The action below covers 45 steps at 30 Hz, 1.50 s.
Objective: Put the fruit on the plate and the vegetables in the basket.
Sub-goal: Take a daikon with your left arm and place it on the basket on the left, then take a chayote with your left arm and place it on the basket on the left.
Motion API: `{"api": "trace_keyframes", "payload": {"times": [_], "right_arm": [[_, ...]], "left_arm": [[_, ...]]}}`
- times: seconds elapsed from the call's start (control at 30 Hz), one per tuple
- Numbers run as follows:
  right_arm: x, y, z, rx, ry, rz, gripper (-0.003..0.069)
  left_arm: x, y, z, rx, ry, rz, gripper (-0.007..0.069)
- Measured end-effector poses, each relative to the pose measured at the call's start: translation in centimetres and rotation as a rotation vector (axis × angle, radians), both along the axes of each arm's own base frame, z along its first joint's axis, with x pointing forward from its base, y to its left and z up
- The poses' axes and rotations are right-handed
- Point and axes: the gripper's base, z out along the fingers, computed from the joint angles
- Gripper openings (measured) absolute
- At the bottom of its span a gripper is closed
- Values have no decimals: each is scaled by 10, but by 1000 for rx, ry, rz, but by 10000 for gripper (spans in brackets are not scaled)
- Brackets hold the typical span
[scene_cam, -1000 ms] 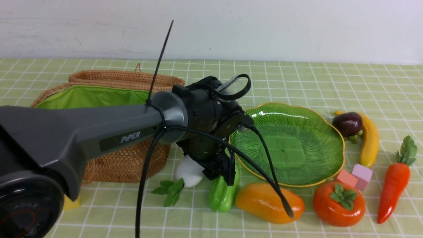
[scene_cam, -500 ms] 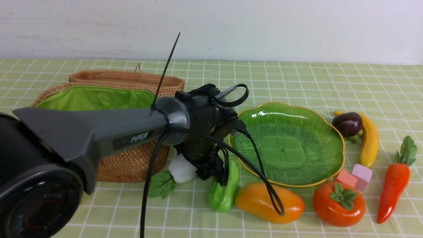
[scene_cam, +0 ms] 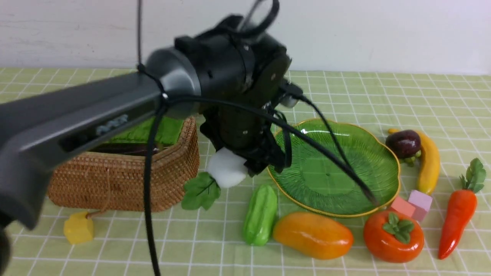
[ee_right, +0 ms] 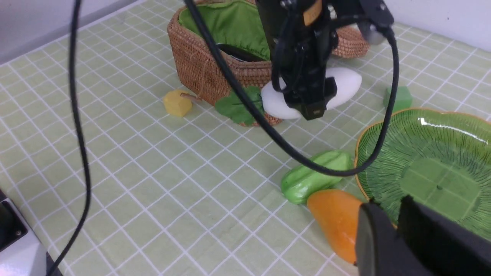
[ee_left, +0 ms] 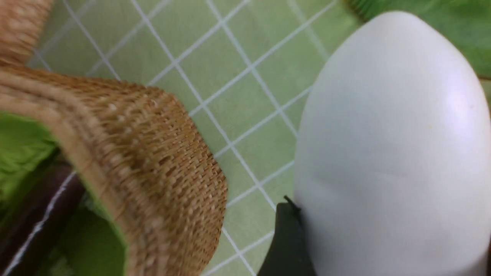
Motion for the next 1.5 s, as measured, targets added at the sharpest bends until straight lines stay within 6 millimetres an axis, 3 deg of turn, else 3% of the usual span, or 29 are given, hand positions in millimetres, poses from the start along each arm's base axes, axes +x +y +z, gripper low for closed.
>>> {"api": "trace_keyframes", "payload": {"times": [0.13, 0.17, 0.2, 0.23, 0.27, 0.37, 0.5, 0.6, 0.67, 0.87, 1.0, 1.07, 1.17, 1.27, 1.47, 1.5], "right_arm": [[2, -1, 2, 13, -24, -20, 102], [3, -1, 4, 26, -41, -32, 102], [3, -1, 4, 26, -42, -31, 102], [4, -1, 6, 29, -66, -33, 102], [4, -1, 6, 31, -67, -34, 102], [4, 0, 10, 34, -124, -10, 102], [2, 3, 14, 70, -156, 25, 104], [1, 4, 15, 88, -160, 38, 104], [1, 5, 16, 93, -161, 47, 105], [-1, 6, 14, 84, -144, 71, 105], [-2, 7, 13, 76, -131, 87, 105], [-3, 7, 12, 75, -128, 90, 105], [-3, 7, 12, 74, -127, 91, 105], [-3, 7, 12, 73, -126, 92, 105], [-3, 7, 12, 74, -127, 91, 107], [-3, 7, 12, 74, -127, 92, 107]], "left_arm": [[-19, 14, 40, -45, -57, -13, 521], [-26, 27, 61, -48, -97, -15, 521], [-27, 30, 63, -44, -100, -16, 521], [-30, 46, 79, -38, -137, -26, 521], [-30, 48, 81, -38, -143, -26, 521], [-30, 97, 105, -10, -206, 0, 521], [-21, 154, 105, 72, -232, 21, 521], [-12, 176, 97, 130, -246, -26, 521], [2, 192, 81, 191, -257, -129, 521], [34, 204, 47, 181, -240, -177, 521], [40, 204, 38, 170, -221, -161, 523], [40, 204, 38, 169, -223, -159, 542], [40, 204, 39, 176, -231, -157, 638], [35, 205, 46, 163, -244, -133, 664], [20, 207, 66, 62, -282, -17, 593], [14, 204, 70, -12, -271, 40, 522]]}}
